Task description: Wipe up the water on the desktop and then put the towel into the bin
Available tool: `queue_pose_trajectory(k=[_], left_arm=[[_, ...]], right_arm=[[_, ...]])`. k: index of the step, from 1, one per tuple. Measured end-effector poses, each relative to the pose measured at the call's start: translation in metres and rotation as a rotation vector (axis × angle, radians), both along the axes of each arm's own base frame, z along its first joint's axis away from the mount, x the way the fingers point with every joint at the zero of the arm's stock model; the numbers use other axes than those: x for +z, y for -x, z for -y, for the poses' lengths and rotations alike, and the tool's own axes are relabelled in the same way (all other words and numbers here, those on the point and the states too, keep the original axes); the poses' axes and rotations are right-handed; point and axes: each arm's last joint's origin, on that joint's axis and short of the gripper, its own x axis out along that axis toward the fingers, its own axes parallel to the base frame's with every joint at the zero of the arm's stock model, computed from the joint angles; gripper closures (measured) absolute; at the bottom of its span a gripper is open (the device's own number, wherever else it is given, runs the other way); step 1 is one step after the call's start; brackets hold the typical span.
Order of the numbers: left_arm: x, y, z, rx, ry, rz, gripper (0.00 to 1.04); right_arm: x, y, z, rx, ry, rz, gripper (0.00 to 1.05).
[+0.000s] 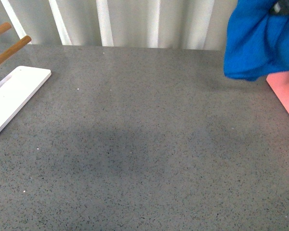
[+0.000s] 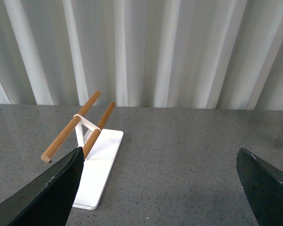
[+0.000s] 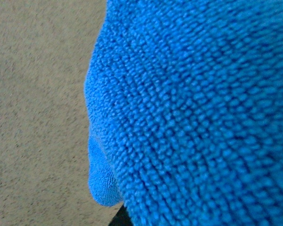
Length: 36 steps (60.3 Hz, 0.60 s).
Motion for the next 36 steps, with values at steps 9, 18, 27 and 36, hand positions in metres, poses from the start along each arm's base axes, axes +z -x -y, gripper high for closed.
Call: queue_pose_trajectory(k=[9, 18, 27, 36], left_arm=[[0.000, 0.000, 0.000, 0.000, 0.000, 0.000, 0.07], [0.000, 0.000, 0.000, 0.000, 0.000, 0.000, 0.07], [0.000, 0.000, 0.000, 0.000, 0.000, 0.000, 0.07], [0.000, 0.000, 0.000, 0.000, 0.000, 0.000, 0.07]], right_arm=[[0.041, -0.011, 0.031, -0.082, 0.010, 0.069, 1.01], [0.071, -0.020, 0.094, -0.269, 0.023, 0.046, 1.01], [0.074, -0.021, 0.141, -0.383, 0.030, -0.040, 1.01], [0.071, -0.018, 0.182, -0.457, 0.009, -0.161, 1.01]])
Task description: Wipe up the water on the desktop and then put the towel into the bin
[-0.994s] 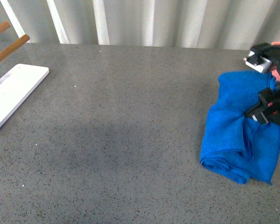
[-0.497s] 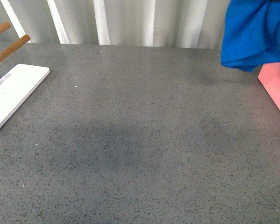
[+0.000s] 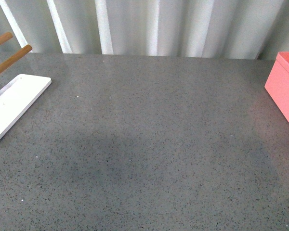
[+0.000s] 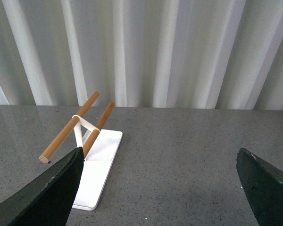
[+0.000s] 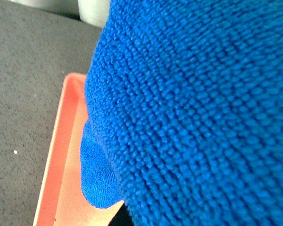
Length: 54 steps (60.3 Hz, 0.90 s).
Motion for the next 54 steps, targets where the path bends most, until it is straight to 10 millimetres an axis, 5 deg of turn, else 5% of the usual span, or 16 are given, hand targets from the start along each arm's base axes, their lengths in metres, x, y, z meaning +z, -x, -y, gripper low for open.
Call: queue_pose_trajectory(k=[17, 38, 54], left_arm=[[0.000, 0.000, 0.000, 0.000, 0.000, 0.000, 0.07], [0.000, 0.000, 0.000, 0.000, 0.000, 0.000, 0.07], [0.000, 0.000, 0.000, 0.000, 0.000, 0.000, 0.07]], right_arm=[[-0.016, -0.001, 0.014, -0.019, -0.028, -0.069, 1.01], [-0.087, 0.009, 0.016, -0.058, -0.111, -0.209, 1.00], [-0.098, 0.016, 0.028, -0.098, -0.128, -0.226, 0.60]])
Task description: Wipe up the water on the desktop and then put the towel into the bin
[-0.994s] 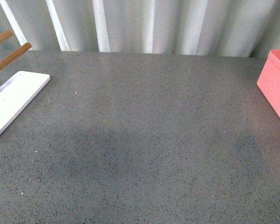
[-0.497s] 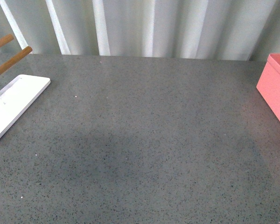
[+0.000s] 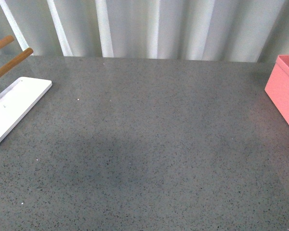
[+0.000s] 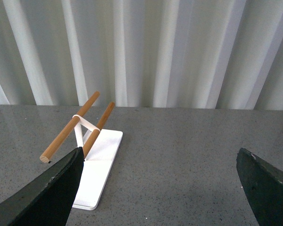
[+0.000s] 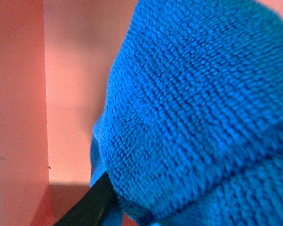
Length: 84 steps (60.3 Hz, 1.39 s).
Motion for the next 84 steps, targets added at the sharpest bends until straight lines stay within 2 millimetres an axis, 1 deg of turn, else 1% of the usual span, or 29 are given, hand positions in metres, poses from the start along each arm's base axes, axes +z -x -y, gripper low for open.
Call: queue_pose_trajectory(k=[6, 11, 13, 15, 22, 25, 30, 34, 36, 37, 39, 42, 45, 47, 48, 50, 54, 58, 59, 61, 62, 64, 65, 67, 68, 70, 71, 76, 84], left_arm=[[0.000, 0.000, 0.000, 0.000, 0.000, 0.000, 0.07], [0.000, 0.000, 0.000, 0.000, 0.000, 0.000, 0.07], [0.000, 0.000, 0.000, 0.000, 0.000, 0.000, 0.07], [0.000, 0.000, 0.000, 0.000, 0.000, 0.000, 0.07], [0.000, 0.000, 0.000, 0.000, 0.000, 0.000, 0.07], [0.000, 0.000, 0.000, 0.000, 0.000, 0.000, 0.07], [0.000, 0.000, 0.000, 0.000, 0.000, 0.000, 0.07], [0.000, 0.000, 0.000, 0.000, 0.000, 0.000, 0.07], [0.000, 0.000, 0.000, 0.000, 0.000, 0.000, 0.07], [0.000, 0.000, 0.000, 0.000, 0.000, 0.000, 0.07], [0.000, 0.000, 0.000, 0.000, 0.000, 0.000, 0.07], [0.000, 0.000, 0.000, 0.000, 0.000, 0.000, 0.07], [0.000, 0.000, 0.000, 0.000, 0.000, 0.000, 0.07], [0.000, 0.000, 0.000, 0.000, 0.000, 0.000, 0.07], [0.000, 0.000, 0.000, 0.000, 0.000, 0.000, 0.07], [0.000, 0.000, 0.000, 0.000, 0.000, 0.000, 0.07], [0.000, 0.000, 0.000, 0.000, 0.000, 0.000, 0.07], [0.000, 0.000, 0.000, 0.000, 0.000, 0.000, 0.07], [0.000, 0.000, 0.000, 0.000, 0.000, 0.000, 0.07], [0.000, 0.000, 0.000, 0.000, 0.000, 0.000, 0.07], [0.000, 0.000, 0.000, 0.000, 0.000, 0.000, 0.07], [0.000, 0.000, 0.000, 0.000, 0.000, 0.000, 0.07], [0.000, 0.000, 0.000, 0.000, 0.000, 0.000, 0.07], [0.000, 0.000, 0.000, 0.000, 0.000, 0.000, 0.07], [0.000, 0.000, 0.000, 0.000, 0.000, 0.000, 0.07], [0.000, 0.000, 0.000, 0.000, 0.000, 0.000, 0.07], [0.000, 0.000, 0.000, 0.000, 0.000, 0.000, 0.07], [0.000, 0.000, 0.000, 0.000, 0.000, 0.000, 0.07], [0.000, 0.000, 0.000, 0.000, 0.000, 0.000, 0.07]], right_arm=[[0.005, -0.001, 0.003, -0.004, 0.007, 0.016, 0.39], [0.005, -0.002, 0.002, 0.002, 0.010, 0.017, 0.17], [0.005, -0.002, 0.001, 0.005, 0.009, 0.019, 0.10], [0.005, -0.003, 0.000, 0.009, 0.012, 0.022, 0.06], [0.008, -0.009, -0.006, 0.039, 0.005, 0.064, 0.08], [0.017, -0.014, -0.011, 0.061, 0.002, 0.132, 0.07], [0.040, -0.018, -0.022, 0.098, 0.039, 0.266, 0.07], [0.065, -0.013, -0.036, 0.132, 0.080, 0.391, 0.07], [0.083, -0.004, -0.048, 0.157, 0.092, 0.481, 0.07], [0.088, -0.002, -0.051, 0.165, 0.095, 0.503, 0.07], [0.107, 0.011, -0.064, 0.193, 0.093, 0.593, 0.07], [0.124, 0.027, -0.078, 0.222, 0.088, 0.676, 0.07], [0.143, 0.052, -0.098, 0.249, 0.082, 0.782, 0.07], [0.151, 0.069, -0.110, 0.259, 0.070, 0.836, 0.07], [0.154, 0.081, -0.119, 0.270, 0.065, 0.871, 0.07], [0.153, 0.097, -0.129, 0.278, 0.050, 0.904, 0.07], [0.145, 0.117, -0.141, 0.281, 0.029, 0.931, 0.07], [0.130, 0.136, -0.150, 0.270, 0.021, 0.941, 0.07], [0.125, 0.140, -0.153, 0.239, 0.016, 0.958, 0.09], [0.116, 0.150, -0.157, 0.163, 0.023, 1.022, 0.16], [0.114, 0.152, -0.158, 0.150, 0.028, 1.038, 0.17], [0.104, 0.163, -0.161, 0.101, 0.010, 1.099, 0.25], [0.102, 0.166, -0.162, 0.090, -0.001, 1.112, 0.26], [0.092, 0.176, -0.165, 0.071, -0.023, 1.144, 0.34], [0.089, 0.179, -0.166, 0.067, -0.028, 1.148, 0.35], [0.079, 0.187, -0.168, 0.060, -0.042, 1.156, 0.43], [0.077, 0.189, -0.169, 0.058, -0.046, 1.155, 0.44], [0.055, 0.202, -0.173, 0.050, -0.070, 1.136, 0.60], [0.034, 0.217, -0.177, 0.038, -0.078, 1.115, 0.83]])
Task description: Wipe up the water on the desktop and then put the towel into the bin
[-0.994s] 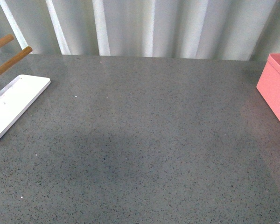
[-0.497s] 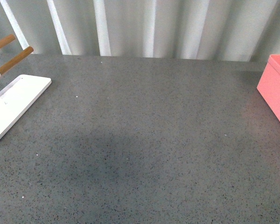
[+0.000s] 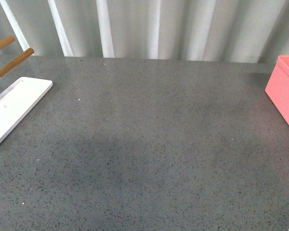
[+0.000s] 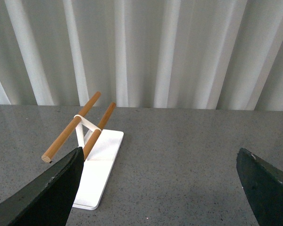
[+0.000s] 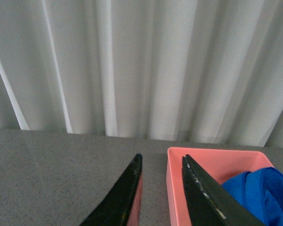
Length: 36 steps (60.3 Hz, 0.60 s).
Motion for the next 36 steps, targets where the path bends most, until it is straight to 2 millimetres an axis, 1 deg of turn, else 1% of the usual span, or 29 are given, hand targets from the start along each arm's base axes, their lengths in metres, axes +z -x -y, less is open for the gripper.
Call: queue_pose_trajectory(k=[6, 10, 16, 36], left_arm=[[0.000, 0.000, 0.000, 0.000, 0.000, 0.000, 0.07], [0.000, 0.000, 0.000, 0.000, 0.000, 0.000, 0.07], [0.000, 0.000, 0.000, 0.000, 0.000, 0.000, 0.07], [0.000, 0.000, 0.000, 0.000, 0.000, 0.000, 0.07]], right_arm=[[-0.009, 0.012, -0.008, -0.016, -0.001, 0.010, 1.01], [-0.016, 0.019, -0.012, 0.006, -0.003, 0.008, 1.01], [-0.026, 0.028, -0.013, 0.006, -0.003, 0.005, 1.01], [-0.046, 0.053, -0.013, 0.006, -0.006, 0.007, 1.01]])
